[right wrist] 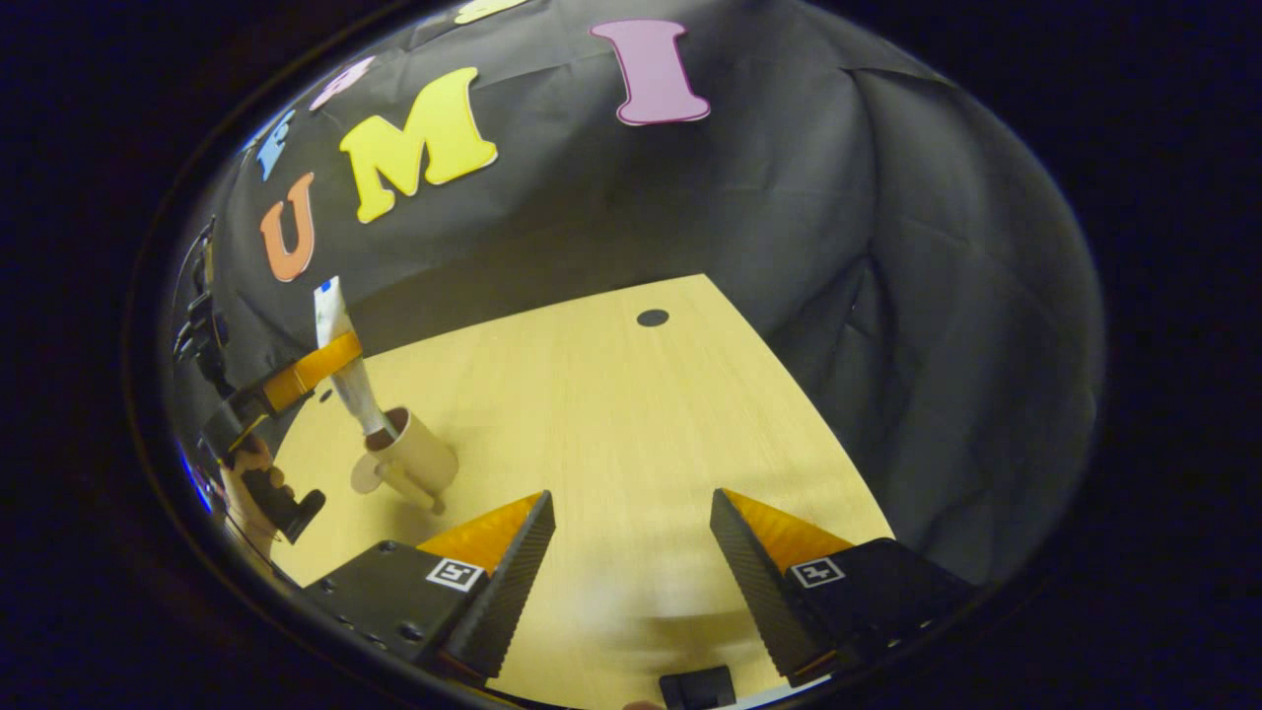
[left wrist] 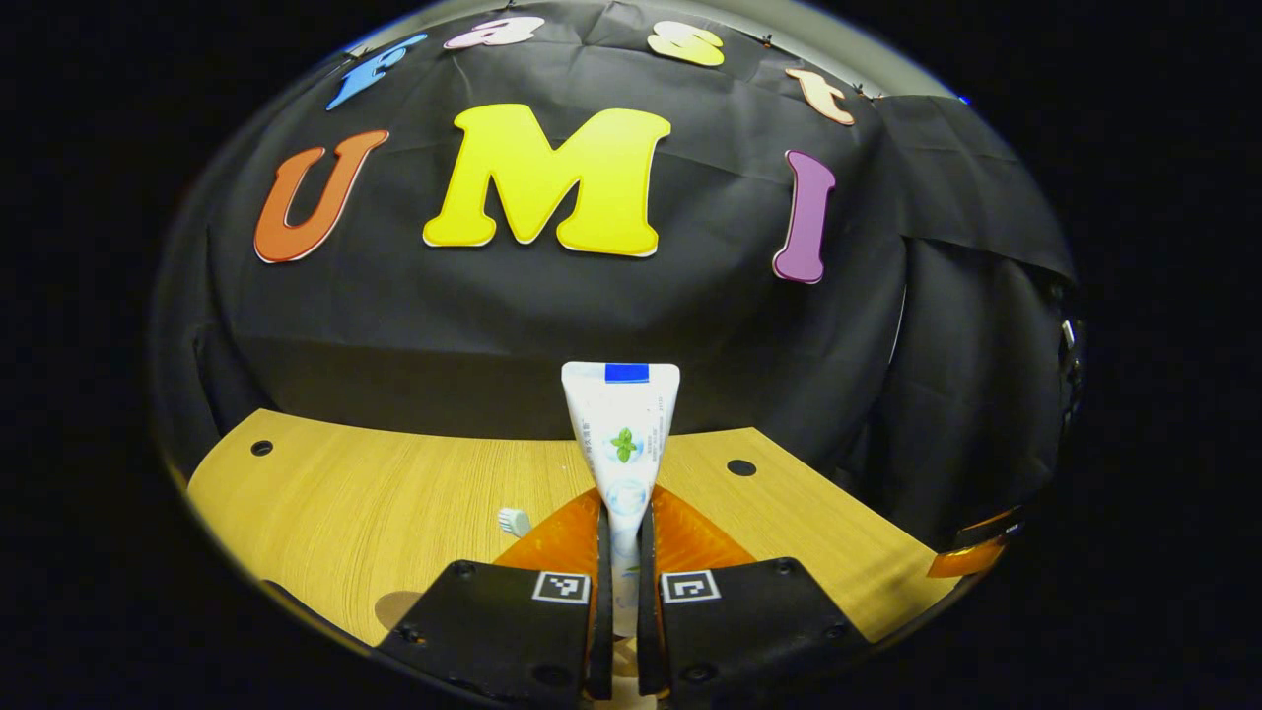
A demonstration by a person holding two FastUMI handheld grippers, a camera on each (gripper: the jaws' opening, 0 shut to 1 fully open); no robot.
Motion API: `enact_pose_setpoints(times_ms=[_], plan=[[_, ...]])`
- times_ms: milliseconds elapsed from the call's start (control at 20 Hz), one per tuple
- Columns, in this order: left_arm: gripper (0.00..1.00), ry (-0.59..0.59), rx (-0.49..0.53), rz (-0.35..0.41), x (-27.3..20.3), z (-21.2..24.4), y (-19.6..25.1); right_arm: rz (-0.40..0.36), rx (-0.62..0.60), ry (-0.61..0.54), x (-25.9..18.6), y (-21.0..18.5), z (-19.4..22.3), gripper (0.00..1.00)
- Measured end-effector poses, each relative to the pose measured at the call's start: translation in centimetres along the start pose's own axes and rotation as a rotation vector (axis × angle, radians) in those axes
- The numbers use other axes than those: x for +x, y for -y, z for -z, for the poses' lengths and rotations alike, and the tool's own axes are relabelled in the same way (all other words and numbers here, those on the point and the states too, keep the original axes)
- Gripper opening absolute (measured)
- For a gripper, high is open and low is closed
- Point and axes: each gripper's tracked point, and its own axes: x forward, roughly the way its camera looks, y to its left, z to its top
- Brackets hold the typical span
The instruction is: Put the toothbrush and toothpaste on the desktop into the cup, then pick up the cup and place it on the coaster on the desktop.
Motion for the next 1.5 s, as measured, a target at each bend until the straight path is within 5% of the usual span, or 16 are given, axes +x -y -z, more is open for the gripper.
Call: enact_pose_setpoints(times_ms=[1100, 1400, 1500], plan=[[0.15, -0.044, 0.072, -0.08, 1.1, 7.1, -2.4, -0.011, -0.01, -0.115, 1.6, -1.1, 4.6, 0.93], [0.24, -0.015, 0.066, -0.085, -0.8, 7.2, -2.1, -0.003, -0.022, -0.113, 1.5, -1.0, 4.8, 0.93], [0.41, 0.005, 0.077, -0.077, -1.3, 6.5, -1.6, -0.003, -0.021, -0.11, 1.4, -0.9, 4.9, 0.96]])
